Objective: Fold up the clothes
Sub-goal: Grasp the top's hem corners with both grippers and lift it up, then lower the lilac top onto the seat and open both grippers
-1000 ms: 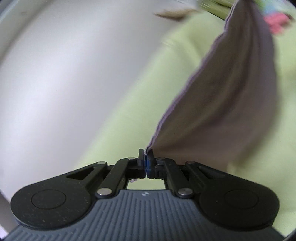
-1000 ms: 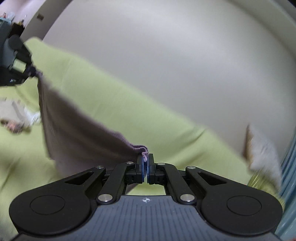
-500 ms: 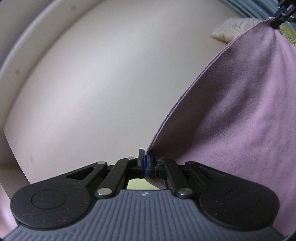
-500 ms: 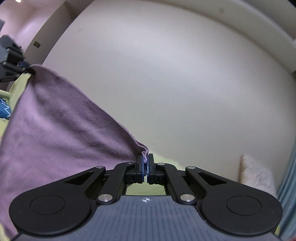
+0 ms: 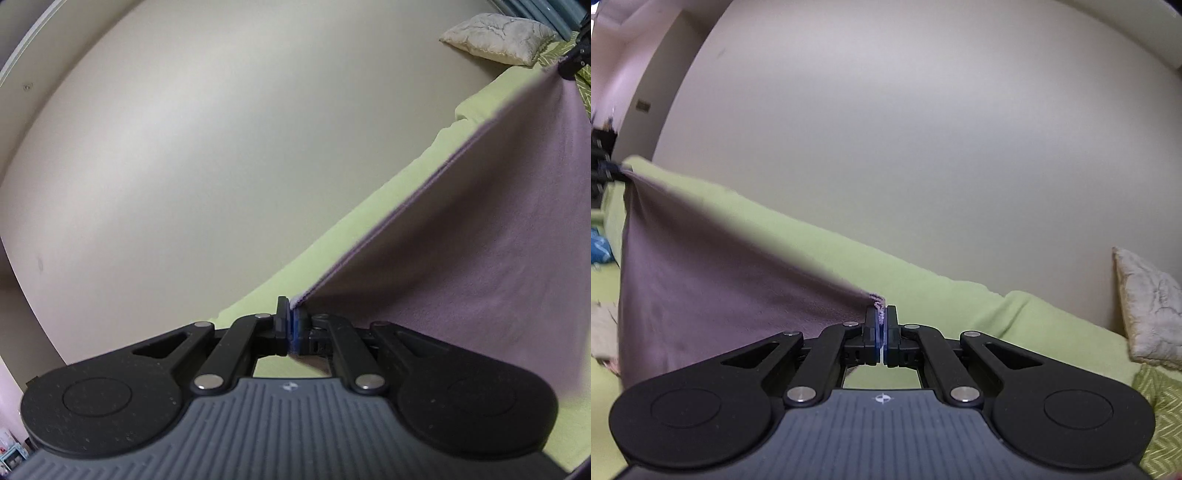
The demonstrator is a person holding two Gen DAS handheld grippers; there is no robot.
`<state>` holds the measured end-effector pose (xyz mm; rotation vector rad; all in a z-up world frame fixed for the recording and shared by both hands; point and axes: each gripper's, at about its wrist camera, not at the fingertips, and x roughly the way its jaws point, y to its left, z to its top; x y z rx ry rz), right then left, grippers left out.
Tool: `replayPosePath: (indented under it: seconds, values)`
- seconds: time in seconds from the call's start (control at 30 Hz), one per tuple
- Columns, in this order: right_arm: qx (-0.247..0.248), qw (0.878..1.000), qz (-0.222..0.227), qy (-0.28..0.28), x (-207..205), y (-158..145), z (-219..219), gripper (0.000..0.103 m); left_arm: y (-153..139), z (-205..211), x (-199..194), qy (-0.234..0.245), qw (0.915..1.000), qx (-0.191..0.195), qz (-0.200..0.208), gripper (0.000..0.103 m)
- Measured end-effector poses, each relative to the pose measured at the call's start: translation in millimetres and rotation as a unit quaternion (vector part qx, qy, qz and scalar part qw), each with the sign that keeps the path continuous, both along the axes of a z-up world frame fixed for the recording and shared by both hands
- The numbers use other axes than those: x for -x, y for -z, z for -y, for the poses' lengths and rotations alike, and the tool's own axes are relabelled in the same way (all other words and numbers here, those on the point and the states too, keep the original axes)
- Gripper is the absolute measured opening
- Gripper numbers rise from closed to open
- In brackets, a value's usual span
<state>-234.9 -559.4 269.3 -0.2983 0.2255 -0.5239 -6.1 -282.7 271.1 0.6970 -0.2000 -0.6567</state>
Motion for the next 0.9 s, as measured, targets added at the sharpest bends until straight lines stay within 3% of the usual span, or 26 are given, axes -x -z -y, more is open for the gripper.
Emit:
replayPosePath:
  seconds: [0.33, 0.47, 0.67, 0.8, 0.9]
  values:
    - [0.036, 0.999, -0.011, 0.011, -31, -16, 34, 0.000, 2, 23, -11, 0.012, 0.9993, -0.026, 0.023, 0.002]
    - [0.032, 0.999, -0.033, 0.019, -64, -19, 65, 0.000, 0, 58, -37, 0.010, 0.9992, -0.040, 0.001, 0.002]
    - [0.000, 0.997, -0.067, 0.040, -133, 13, 133, 0.000, 25, 136, -92, -0.002, 0.9972, -0.060, -0.043, 0.002]
    - [0.001, 0.997, -0.048, 0.055, -158, 21, 163, 0.000, 31, 184, -120, -0.015, 0.9974, -0.052, -0.048, 0.002]
    - [0.012, 0.998, -0.013, 0.059, -153, 11, 172, 0.000, 13, 201, -123, -0.017, 0.9992, -0.025, -0.028, 0.002]
